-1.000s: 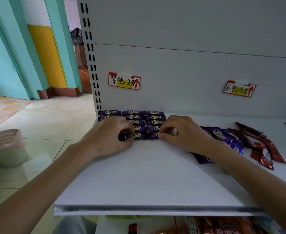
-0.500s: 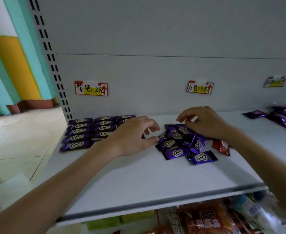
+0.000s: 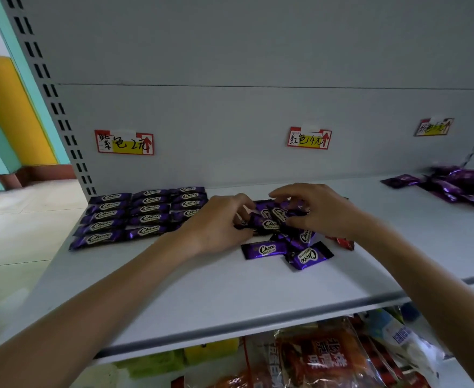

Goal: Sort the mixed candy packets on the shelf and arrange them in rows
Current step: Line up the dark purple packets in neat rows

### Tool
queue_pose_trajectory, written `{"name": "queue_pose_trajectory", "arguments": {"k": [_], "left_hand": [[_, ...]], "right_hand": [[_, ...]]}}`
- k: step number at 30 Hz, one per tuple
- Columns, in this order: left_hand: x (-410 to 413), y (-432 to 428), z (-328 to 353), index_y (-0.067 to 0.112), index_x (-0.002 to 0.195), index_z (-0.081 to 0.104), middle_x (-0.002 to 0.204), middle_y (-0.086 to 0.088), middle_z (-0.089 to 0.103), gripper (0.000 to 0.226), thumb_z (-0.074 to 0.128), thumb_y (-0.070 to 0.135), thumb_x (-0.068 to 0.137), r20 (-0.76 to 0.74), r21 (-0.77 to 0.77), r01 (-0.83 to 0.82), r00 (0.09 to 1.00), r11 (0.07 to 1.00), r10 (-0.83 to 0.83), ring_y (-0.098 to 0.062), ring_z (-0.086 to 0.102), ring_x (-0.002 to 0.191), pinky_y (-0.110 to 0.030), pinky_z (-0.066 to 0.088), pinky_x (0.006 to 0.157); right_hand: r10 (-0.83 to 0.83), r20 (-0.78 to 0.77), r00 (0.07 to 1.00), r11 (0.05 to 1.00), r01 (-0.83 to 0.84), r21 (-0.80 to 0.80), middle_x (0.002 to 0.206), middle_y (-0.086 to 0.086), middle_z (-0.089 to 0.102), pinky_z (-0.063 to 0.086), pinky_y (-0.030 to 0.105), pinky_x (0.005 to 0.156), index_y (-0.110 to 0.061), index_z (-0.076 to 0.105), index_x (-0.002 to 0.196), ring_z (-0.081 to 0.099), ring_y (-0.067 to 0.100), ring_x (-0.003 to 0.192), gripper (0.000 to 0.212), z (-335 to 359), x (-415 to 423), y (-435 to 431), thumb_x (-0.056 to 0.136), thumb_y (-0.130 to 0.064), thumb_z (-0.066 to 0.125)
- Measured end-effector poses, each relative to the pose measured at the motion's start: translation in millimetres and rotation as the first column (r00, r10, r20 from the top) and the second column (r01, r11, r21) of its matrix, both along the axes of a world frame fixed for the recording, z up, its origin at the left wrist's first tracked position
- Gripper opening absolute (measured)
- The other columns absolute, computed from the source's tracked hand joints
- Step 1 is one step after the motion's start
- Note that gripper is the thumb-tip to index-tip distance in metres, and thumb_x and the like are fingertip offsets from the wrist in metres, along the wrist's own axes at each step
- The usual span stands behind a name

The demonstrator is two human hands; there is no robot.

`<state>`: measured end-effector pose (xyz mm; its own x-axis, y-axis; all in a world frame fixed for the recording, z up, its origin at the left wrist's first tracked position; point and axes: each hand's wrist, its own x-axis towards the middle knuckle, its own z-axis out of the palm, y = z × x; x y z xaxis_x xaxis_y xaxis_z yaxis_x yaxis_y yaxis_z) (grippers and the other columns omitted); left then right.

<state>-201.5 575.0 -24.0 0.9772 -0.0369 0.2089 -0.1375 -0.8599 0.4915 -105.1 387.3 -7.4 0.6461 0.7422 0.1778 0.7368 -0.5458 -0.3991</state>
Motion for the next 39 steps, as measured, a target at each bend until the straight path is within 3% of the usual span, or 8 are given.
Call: {"name": "queue_pose_trajectory", "arguments": {"k": [6, 10, 14, 18, 23, 26, 32, 39], "left_hand": [[-2.4, 6.4, -5.8, 0.018, 0.114, 0.061, 0.104, 0.004, 0.057, 0.035, 0.067, 0.031, 0.082, 0.049, 0.012, -0.051, 0.998, 0.999, 0.050, -0.006, 0.057, 0.087, -0.009, 0.040, 0.069], [-4.1, 5.9, -5.9, 0.020, 0.117, 0.058, 0.110, 0.006, 0.062, 0.035, 0.066, 0.024, 0.082, 0.088, 0.010, -0.021, 0.996, 1.000, 0.020, -0.005, 0.054, 0.093, -0.007, 0.036, 0.070], [-5.6, 5.6, -2.0, 0.017, 0.112, 0.062, 0.103, 0.005, 0.059, 0.031, 0.064, 0.010, 0.082, 0.187, 0.030, -0.003, 0.982, 1.000, -0.003, -0.006, 0.052, 0.090, -0.007, 0.035, 0.072], [-7.3, 14.4, 1.7, 0.015, 0.093, 0.069, 0.083, 0.008, 0.061, 0.016, 0.067, 0.006, 0.081, 0.155, -0.089, -0.015, 0.988, 0.996, 0.029, 0.006, 0.055, 0.069, -0.004, 0.038, 0.063], [-21.3, 29.9, 7.9, 0.018, 0.088, 0.063, 0.080, 0.008, 0.064, 0.004, 0.064, 0.014, 0.086, 0.190, -0.120, -0.066, 0.978, 0.991, 0.089, 0.001, 0.058, 0.072, -0.005, 0.038, 0.062], [-38.4, 43.5, 11.2, 0.011, 0.094, 0.062, 0.082, 0.005, 0.066, 0.007, 0.062, 0.012, 0.088, 0.207, -0.140, -0.130, 0.966, 0.982, 0.157, -0.008, 0.061, 0.077, -0.009, 0.040, 0.065], [-95.3, 85.8, 7.0, 0.020, 0.088, 0.063, 0.080, 0.018, 0.063, 0.008, 0.066, 0.013, 0.084, 0.215, -0.191, -0.250, 0.933, 0.949, 0.289, 0.011, 0.058, 0.079, 0.001, 0.036, 0.066], [-154.2, 120.0, -14.2, 0.041, 0.081, 0.062, 0.085, 0.024, 0.062, 0.011, 0.067, 0.032, 0.080, 0.145, -0.058, -0.310, 0.938, 0.949, 0.315, 0.009, 0.056, 0.083, -0.004, 0.036, 0.069]], "right_hand": [[-0.013, 0.042, 0.999, 1.000, 0.014, -0.022, 0.101, -0.012, 0.060, 0.040, 0.016, 0.078, -0.029, 0.065, 0.109, 0.054, 0.005, 0.093, 0.031, -6.0, -1.3, 3.0, 0.081, -0.043, 0.065], [-0.047, 0.027, 0.999, 0.994, 0.044, 0.099, 0.098, -0.009, 0.062, 0.045, 0.015, 0.078, -0.024, 0.065, 0.100, 0.056, 0.005, 0.089, 0.022, -6.5, -2.7, 4.8, 0.079, -0.022, 0.069], [-0.087, 0.085, 0.993, 0.988, 0.075, 0.137, 0.100, -0.008, 0.057, 0.039, 0.002, 0.071, -0.016, 0.061, 0.107, 0.054, 0.006, 0.092, 0.033, -7.3, -0.6, 10.6, 0.078, -0.002, 0.064], [-0.061, 0.158, 0.986, 0.985, 0.034, 0.169, 0.094, -0.006, 0.061, 0.046, 0.010, 0.076, -0.014, 0.070, 0.097, 0.056, 0.006, 0.082, 0.017, -7.7, -0.4, 18.1, 0.083, -0.005, 0.066], [-0.038, 0.109, 0.993, 0.969, 0.010, 0.247, 0.087, -0.010, 0.066, 0.042, 0.005, 0.074, -0.019, 0.071, 0.096, 0.057, -0.002, 0.079, 0.012, -3.3, -12.1, 32.5, 0.085, -0.017, 0.066], [0.026, 0.020, 0.999, 0.974, -0.030, 0.225, 0.078, -0.015, 0.065, 0.041, 0.004, 0.069, -0.020, 0.070, 0.090, 0.057, -0.007, 0.073, 0.007, 5.1, -24.4, 48.5, 0.084, -0.017, 0.066], [0.254, -0.128, 0.959, 0.958, -0.231, 0.170, 0.075, -0.016, 0.065, 0.042, 0.007, 0.065, -0.031, 0.060, 0.083, 0.057, -0.008, 0.067, 0.020, 6.0, -58.2, 91.0, 0.078, -0.017, 0.073], [0.397, 0.006, 0.918, 0.915, -0.396, 0.077, 0.085, -0.012, 0.065, 0.040, 0.003, 0.068, -0.021, 0.069, 0.098, 0.057, -0.008, 0.076, 0.016, -13.6, -85.6, 126.0, 0.082, -0.018, 0.070]]}}
